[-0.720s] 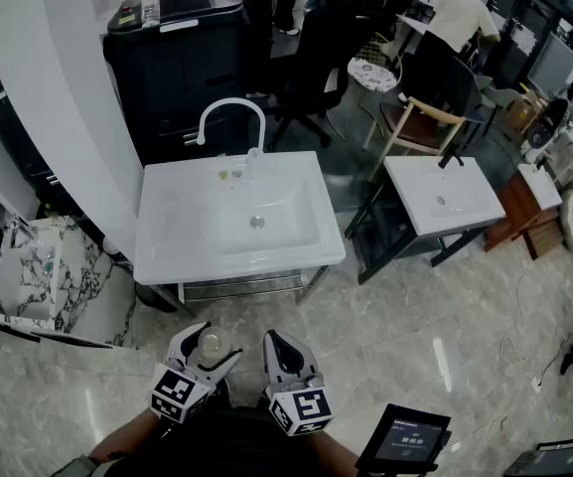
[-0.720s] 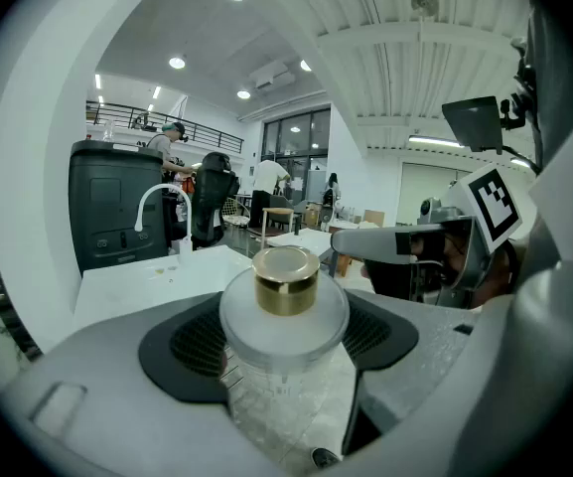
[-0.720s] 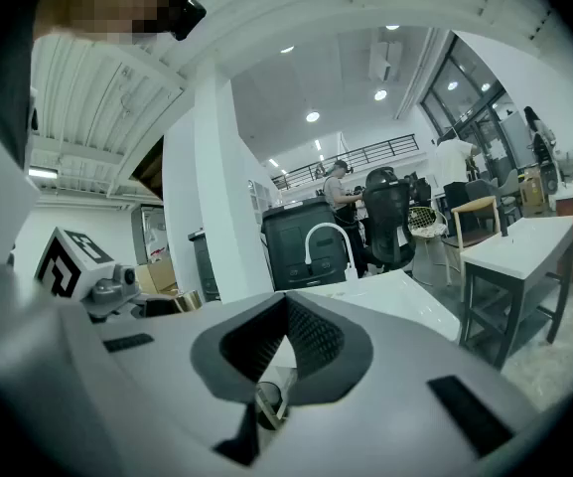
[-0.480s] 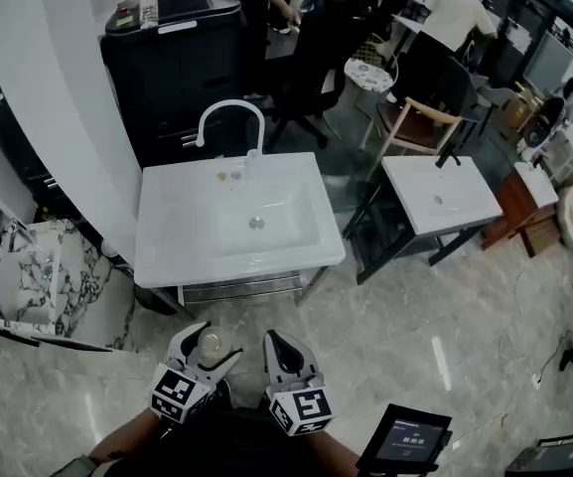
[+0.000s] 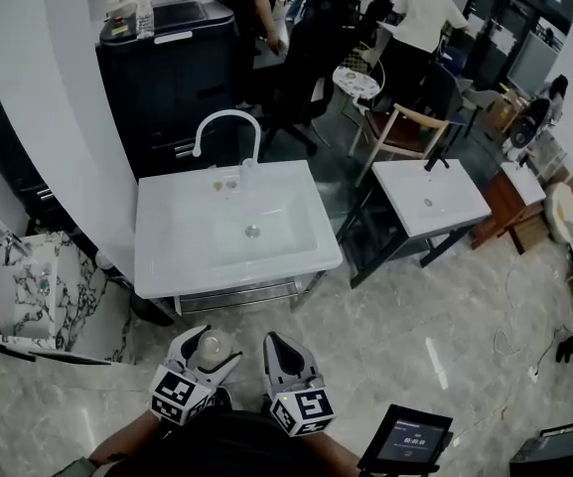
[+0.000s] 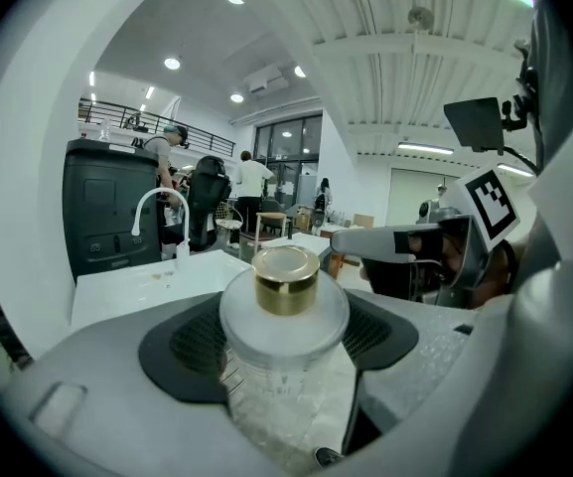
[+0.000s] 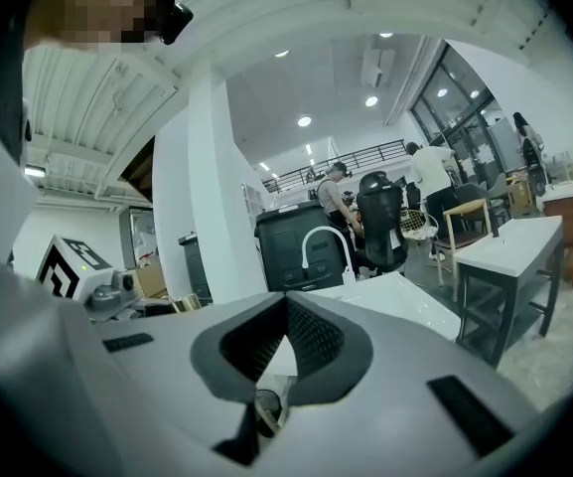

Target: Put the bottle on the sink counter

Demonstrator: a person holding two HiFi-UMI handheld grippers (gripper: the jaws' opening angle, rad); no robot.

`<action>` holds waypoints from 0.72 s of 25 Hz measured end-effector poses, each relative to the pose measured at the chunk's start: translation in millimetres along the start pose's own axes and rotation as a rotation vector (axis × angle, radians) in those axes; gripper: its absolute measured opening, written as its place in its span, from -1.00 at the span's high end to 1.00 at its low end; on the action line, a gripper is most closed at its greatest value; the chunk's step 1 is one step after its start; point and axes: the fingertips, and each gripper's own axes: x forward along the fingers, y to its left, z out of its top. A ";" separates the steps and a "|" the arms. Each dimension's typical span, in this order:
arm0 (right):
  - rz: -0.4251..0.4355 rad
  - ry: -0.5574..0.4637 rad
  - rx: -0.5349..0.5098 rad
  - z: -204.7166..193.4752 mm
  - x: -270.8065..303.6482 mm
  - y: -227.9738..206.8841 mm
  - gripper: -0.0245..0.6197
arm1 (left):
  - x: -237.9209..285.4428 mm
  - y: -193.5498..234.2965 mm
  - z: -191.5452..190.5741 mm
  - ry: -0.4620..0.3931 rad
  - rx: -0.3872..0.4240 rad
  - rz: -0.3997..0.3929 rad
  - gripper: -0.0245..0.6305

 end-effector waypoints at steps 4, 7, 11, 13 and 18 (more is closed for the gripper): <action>-0.032 0.002 -0.003 0.5 4.1 7.2 0.94 | -6.4 7.9 -2.6 0.004 -0.005 -0.028 -0.11; -0.065 0.006 -0.001 -3.0 4.7 12.1 0.94 | -9.3 14.2 -6.3 -0.002 -0.006 -0.051 -0.11; -0.110 0.017 0.001 -10.4 0.5 16.2 0.94 | -12.6 15.2 -14.6 0.001 -0.010 -0.090 -0.11; -0.127 0.024 0.005 -14.7 -1.1 18.2 0.94 | -13.3 15.2 -19.7 0.010 -0.004 -0.107 -0.11; -0.150 0.039 0.022 -24.1 0.0 11.0 0.94 | -4.7 16.9 -27.5 0.031 -0.016 -0.128 -0.11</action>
